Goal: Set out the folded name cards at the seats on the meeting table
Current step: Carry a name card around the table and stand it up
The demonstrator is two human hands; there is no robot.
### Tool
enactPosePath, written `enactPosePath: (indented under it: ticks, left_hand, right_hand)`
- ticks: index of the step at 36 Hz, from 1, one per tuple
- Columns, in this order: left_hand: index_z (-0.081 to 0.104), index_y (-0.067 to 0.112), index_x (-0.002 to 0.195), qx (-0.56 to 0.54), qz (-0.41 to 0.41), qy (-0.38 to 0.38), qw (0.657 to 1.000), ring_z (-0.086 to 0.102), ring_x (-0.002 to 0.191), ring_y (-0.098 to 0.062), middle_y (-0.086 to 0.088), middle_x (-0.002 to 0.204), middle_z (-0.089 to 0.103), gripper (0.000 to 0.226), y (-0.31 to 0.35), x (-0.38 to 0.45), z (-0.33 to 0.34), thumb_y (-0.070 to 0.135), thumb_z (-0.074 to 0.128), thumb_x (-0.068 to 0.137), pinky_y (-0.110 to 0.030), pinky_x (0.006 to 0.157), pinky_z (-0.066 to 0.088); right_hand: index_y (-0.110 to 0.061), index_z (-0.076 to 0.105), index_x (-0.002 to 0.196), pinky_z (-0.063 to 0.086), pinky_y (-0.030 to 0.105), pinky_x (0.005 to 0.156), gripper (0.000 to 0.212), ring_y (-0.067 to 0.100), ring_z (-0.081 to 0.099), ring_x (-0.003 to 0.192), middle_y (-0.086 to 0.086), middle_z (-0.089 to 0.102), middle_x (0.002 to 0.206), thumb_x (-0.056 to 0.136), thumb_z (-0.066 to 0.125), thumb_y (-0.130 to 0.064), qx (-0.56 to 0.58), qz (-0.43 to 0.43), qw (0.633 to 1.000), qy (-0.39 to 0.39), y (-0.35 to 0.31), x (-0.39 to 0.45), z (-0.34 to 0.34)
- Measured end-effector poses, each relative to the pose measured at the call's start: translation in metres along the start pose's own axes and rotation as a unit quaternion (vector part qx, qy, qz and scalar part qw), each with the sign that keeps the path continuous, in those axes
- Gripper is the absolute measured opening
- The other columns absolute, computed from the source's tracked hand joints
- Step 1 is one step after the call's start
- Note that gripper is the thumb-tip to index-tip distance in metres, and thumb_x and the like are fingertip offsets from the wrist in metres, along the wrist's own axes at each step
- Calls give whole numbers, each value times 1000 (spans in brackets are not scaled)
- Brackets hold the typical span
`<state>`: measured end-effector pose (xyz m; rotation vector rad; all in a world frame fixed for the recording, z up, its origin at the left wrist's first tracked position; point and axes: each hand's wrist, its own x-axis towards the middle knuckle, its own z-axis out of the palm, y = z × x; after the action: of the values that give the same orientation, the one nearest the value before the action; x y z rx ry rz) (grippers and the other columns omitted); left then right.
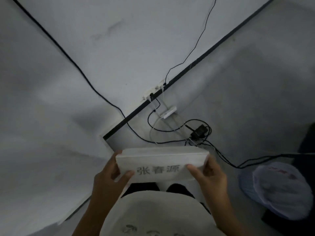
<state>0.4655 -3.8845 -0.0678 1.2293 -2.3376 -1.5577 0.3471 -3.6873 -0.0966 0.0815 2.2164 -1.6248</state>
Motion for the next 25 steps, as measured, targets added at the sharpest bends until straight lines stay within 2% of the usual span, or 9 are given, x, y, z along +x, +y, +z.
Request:
enactPosePath:
  ticks: [2,4,7,10,13,15,18,20,25]
  left_hand:
    - [47,32,118,1,-12,-32,999,63,78,7,1,95,64,56,9,37,-7,6,69,73,-14,75,52]
    - [48,32,116,5,-15,-69,998,65,83,4,4,93,67,57,20,72,-5,5,70,72,-6,71,50]
    - [48,30,118,22,-2,-124,992,58,72,21,19,87,62,59,41,120,10,4,71,71,0,62,46]
    - [52,22,117,51,25,-159,986,57,71,22,24,84,62,53,66,167,28,2,70,71,-1,60,47]
    - [54,19,118,64,31,-179,981,65,74,4,24,80,69,50,97,212,53,5,69,72,-15,63,54]
    - [52,18,120,61,34,-194,978,62,77,-2,10,87,68,52,124,241,74,3,68,73,-19,66,54]
    - [48,13,125,48,53,-210,975,59,78,-1,-3,93,67,57,169,286,117,-5,64,73,-7,57,50]
    - [44,10,128,52,67,-224,971,60,80,-8,-10,99,66,61,202,312,145,-6,64,73,-2,56,47]
    - [48,8,123,58,100,-244,963,58,67,19,-11,91,66,56,281,370,202,-8,65,72,1,55,43]
  right_hand:
    - [-14,64,100,51,9,69,34,1,65,84,-16,69,89,69,73,-5,13,28,999,27,-12,18,11]
    - [-16,64,101,52,10,69,37,7,65,86,-13,70,87,67,74,-5,30,60,996,64,-20,38,17]
    - [-12,61,111,54,21,73,47,20,65,92,6,69,99,66,75,-7,49,105,986,122,-30,70,17]
    - [-8,60,113,57,33,78,50,17,66,90,10,68,104,66,75,-8,45,115,981,148,-42,107,12]
    - [-6,62,109,52,10,64,46,-10,63,69,4,68,95,66,75,-5,54,100,978,173,-54,154,1]
    - [-5,62,109,48,3,58,45,-8,62,69,5,67,96,66,74,-4,59,94,975,191,-59,187,-10]
    - [-3,61,110,45,1,56,45,3,62,76,9,66,103,67,74,-3,79,86,967,225,-69,243,-33]
    - [-1,61,111,43,0,54,46,-12,59,66,8,66,103,66,74,-2,91,80,964,237,-80,282,-53]
    - [-3,61,109,43,-2,58,46,-23,54,61,6,63,106,66,73,2,104,69,954,273,-113,364,-104]
